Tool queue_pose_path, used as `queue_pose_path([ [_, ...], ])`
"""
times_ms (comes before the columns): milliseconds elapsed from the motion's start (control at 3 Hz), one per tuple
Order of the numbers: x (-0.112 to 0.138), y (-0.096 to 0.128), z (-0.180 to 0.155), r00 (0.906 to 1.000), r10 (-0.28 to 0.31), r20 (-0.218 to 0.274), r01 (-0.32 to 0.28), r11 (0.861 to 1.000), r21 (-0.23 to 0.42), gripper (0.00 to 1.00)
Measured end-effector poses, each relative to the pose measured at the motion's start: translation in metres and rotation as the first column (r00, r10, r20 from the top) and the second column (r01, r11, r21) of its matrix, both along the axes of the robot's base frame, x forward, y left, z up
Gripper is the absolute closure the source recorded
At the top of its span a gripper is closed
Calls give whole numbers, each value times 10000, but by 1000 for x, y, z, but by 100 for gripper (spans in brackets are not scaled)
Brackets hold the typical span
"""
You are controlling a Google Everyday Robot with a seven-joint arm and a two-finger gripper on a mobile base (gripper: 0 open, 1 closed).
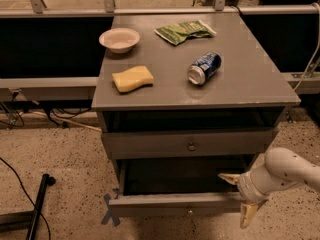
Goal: Open middle drawer
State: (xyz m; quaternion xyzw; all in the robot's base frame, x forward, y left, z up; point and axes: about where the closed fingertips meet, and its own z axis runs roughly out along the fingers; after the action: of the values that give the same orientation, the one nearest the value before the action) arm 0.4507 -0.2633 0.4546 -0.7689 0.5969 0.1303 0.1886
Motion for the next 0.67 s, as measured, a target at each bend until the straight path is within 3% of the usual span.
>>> queue_pose_path([
  [667, 3, -2, -27, 9972, -416, -618, 352, 9943, -1009, 32],
])
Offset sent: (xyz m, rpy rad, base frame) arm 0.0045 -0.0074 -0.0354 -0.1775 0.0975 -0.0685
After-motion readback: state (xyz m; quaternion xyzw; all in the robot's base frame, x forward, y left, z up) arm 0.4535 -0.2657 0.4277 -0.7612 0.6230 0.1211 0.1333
